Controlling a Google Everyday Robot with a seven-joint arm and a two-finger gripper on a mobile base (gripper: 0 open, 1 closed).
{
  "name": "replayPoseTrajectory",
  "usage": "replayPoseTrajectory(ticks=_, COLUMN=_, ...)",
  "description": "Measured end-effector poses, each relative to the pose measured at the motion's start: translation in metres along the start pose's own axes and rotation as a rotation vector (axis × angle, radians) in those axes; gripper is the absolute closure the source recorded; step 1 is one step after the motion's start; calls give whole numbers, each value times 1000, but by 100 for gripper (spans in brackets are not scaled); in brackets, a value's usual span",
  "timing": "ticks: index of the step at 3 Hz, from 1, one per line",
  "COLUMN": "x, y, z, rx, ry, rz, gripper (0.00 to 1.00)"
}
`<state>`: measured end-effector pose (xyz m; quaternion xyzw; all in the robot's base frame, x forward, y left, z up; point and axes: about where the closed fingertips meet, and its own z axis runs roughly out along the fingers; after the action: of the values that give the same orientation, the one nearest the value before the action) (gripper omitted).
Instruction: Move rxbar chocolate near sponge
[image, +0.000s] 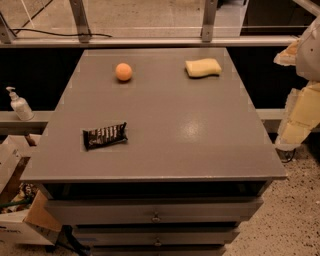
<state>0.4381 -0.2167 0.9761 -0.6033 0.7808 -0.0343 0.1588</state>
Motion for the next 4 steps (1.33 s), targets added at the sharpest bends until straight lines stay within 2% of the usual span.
replayPoseTrajectory(ticks=2, x=-3, y=2, z=2, rx=6, ry=-17, rz=3, gripper=0)
replayPoseTrajectory(ticks=3, x=-19, y=13, z=15, rx=-13, ry=-80, rz=20, gripper=0)
replayPoseTrajectory(ticks=4, x=-49, y=30, z=38, rx=-56, ry=-184, rz=37, gripper=0)
